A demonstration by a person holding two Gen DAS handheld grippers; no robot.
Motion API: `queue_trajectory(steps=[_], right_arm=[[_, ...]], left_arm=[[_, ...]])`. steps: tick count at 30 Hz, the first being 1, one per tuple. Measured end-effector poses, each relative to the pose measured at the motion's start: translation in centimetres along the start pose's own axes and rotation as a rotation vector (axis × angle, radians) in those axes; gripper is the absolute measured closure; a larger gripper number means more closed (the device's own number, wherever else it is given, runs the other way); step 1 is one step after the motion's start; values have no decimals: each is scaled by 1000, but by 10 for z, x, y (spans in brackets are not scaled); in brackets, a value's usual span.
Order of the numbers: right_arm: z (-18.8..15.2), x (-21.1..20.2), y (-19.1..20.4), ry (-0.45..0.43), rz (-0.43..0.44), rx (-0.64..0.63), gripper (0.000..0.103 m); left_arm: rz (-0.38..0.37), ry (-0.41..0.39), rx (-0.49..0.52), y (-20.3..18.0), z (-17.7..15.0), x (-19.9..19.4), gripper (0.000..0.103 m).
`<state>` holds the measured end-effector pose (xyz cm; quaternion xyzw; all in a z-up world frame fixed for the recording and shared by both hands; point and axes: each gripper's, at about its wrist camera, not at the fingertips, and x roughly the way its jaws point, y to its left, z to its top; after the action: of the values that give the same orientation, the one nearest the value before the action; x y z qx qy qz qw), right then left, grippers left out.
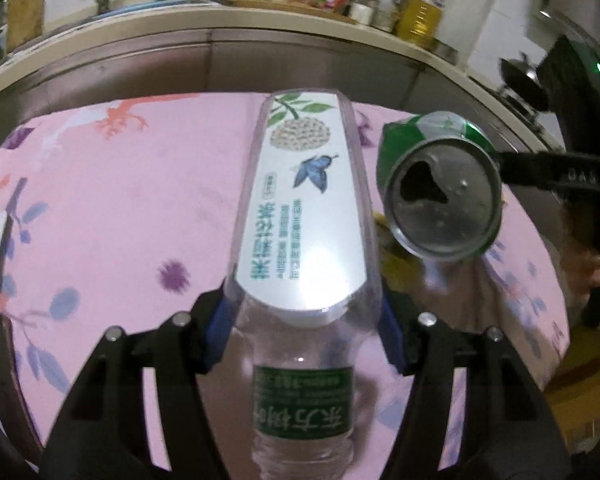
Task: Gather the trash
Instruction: 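Carry the bottle and can over the white bin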
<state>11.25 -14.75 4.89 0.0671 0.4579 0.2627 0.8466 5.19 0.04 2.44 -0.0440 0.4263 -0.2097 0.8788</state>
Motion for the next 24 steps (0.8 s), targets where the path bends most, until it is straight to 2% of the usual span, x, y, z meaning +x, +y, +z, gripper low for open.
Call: queue_trajectory(steps=[4, 8, 12, 14, 17, 20, 24], right_arm=[[-63, -42, -22, -89, 19, 116, 63], [-137, -88, -63, -193, -51, 270, 63], [-196, -125, -102, -280, -134, 415, 63], [-219, -140, -120, -318, -186, 472, 63], [-252, -165, -152, -398, -219, 584, 63], [-279, -200, -183, -503, -281, 663, 63], [-314, -243, -222, -623, -421, 773, 63]], left_arm=[[-67, 46, 51, -31, -20, 0, 43], [-126, 111, 155, -80, -39, 13, 43], [-189, 176, 279, -136, -48, 33, 43], [-222, 202, 356, -172, -46, 45, 43], [-252, 223, 434, -216, -40, 59, 43], [-305, 243, 516, -275, -26, 74, 43], [-371, 259, 611, -347, -10, 93, 43]])
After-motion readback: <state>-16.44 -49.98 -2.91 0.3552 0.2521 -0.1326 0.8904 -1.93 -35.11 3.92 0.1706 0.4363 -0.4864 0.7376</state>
